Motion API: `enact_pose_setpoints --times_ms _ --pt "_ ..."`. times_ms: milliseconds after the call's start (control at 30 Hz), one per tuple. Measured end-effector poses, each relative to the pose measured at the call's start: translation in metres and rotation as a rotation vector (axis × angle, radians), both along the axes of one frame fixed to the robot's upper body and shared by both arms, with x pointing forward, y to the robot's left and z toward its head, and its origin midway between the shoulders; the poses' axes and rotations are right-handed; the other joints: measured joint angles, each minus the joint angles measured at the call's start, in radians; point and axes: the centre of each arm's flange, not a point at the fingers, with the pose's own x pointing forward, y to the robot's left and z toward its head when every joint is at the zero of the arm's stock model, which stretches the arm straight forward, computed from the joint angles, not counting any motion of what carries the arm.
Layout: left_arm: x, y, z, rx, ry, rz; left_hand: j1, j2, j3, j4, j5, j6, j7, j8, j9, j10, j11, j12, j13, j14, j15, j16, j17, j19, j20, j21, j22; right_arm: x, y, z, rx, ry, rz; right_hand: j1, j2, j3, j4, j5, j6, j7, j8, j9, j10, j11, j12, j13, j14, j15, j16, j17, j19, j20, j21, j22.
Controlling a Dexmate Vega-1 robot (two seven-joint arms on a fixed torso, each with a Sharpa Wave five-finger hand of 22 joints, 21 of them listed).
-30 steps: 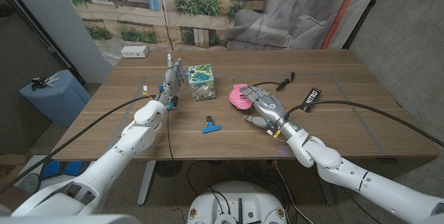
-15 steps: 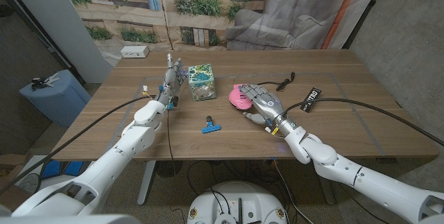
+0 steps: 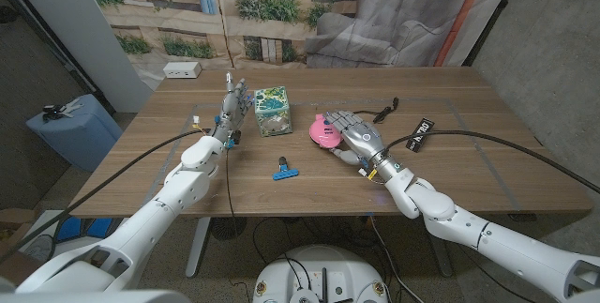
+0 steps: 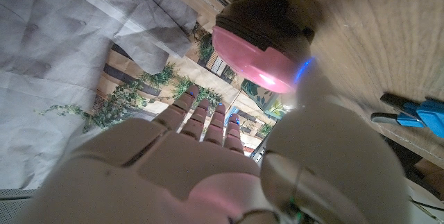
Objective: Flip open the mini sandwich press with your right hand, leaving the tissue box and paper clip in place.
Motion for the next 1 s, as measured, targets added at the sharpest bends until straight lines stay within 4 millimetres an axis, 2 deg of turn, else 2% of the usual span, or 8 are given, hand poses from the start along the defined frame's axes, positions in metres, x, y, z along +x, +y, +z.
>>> enact_pose_setpoints --times_ms 1000 --pt "0.0 0.0 0.0 0.0 0.0 0.0 0.0 0.0 0.0 0.0 0.0 0.0 0.0 0.0 0.0 0.0 0.0 0.0 0.0 0.0 0.0 0.0 0.0 0.0 0.0 0.0 0.0 -0.006 -0.002 0.011 0.066 0.005 0.016 -0.018 -0.017 -0.012 0.012 0.0 0.005 0.005 0.0 0.0 0.011 0.011 0.0 0.0 0.007 0.007 0.0 0.003 0.007 0.007 0.0 0.0"
